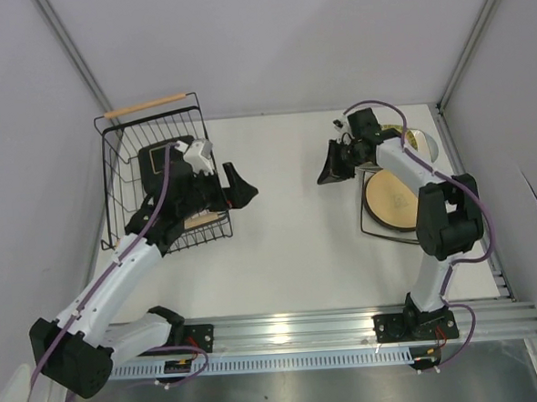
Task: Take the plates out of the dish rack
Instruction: Grab a plate with the left arm
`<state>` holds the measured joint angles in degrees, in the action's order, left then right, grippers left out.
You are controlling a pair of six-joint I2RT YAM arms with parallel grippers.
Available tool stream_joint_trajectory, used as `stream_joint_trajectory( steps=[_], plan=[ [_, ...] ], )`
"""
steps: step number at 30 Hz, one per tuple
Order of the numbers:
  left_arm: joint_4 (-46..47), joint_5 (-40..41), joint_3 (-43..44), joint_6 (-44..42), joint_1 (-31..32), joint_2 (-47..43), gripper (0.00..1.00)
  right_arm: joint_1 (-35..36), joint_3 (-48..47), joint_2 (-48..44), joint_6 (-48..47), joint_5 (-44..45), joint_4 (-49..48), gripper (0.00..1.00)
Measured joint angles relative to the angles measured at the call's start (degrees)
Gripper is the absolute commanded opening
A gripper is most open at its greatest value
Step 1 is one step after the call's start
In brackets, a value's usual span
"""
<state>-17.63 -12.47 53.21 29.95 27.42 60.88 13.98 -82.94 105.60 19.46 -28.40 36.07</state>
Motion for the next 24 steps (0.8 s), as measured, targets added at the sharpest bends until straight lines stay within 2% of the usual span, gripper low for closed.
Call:
stream_joint_trajectory(
  steps=[1, 3, 4, 6, 7, 8, 9, 15, 20, 24],
  plan=[
    [-0.61, 0.59, 0.92, -0.37, -0.68, 0.0, 1.0, 0.46, -0.44, -0.17, 0.0, -1.05, -0.44, 0.12],
    [-2.01, 1.79, 3.1, -1.07, -2.29, 0.0, 1.0, 1.84, -1.18, -1.29, -0.04, -2.51, -1.29, 0.22],
    [-2.73, 2.36, 4.44, -1.49, -3.28, 0.0, 1.0, 2.45, -1.33, -2.4, -0.11, -2.8, -1.53, 0.38],
    [-3.52, 3.78, 7.17, -1.86, -5.2, 0.02, 1.0, 3.41, -1.33, -5.53, -0.5, -2.95, -1.7, 0.48],
    [-3.56, 4.57, 8.46, -1.95, -6.23, 0.02, 0.99, 3.67, -1.4, -7.02, -0.94, -3.02, -1.73, 0.6],
    [-3.5, 4.98, 9.62, -1.95, -7.39, 0.04, 1.0, 4.04, -1.7, -9.07, -1.16, -3.13, -1.66, 0.89],
    [-3.32, 5.44, 10.36, -1.75, -8.31, 0.09, 1.0, 4.31, -2.14, -10.73, -1.36, -3.26, -1.66, 0.99],
    [2.73, 8.04, 11.78, 3.93, -17.35, 2.23, 1.0, 5.01, -4.26, -16.85, -3.45, -4.68, -2.01, 1.0],
    [11.23, 9.77, 9.94, 15.87, -26.95, 7.02, 1.0, 5.51, -1.92, -19.78, -3.41, -5.09, -2.6, 1.0],
    [16.61, 15.67, 4.9, 24.63, -30.45, 9.2, 1.0, 7.26, 1.64, -23.34, -2.56, -5.09, -3.41, 1.0]
  ],
)
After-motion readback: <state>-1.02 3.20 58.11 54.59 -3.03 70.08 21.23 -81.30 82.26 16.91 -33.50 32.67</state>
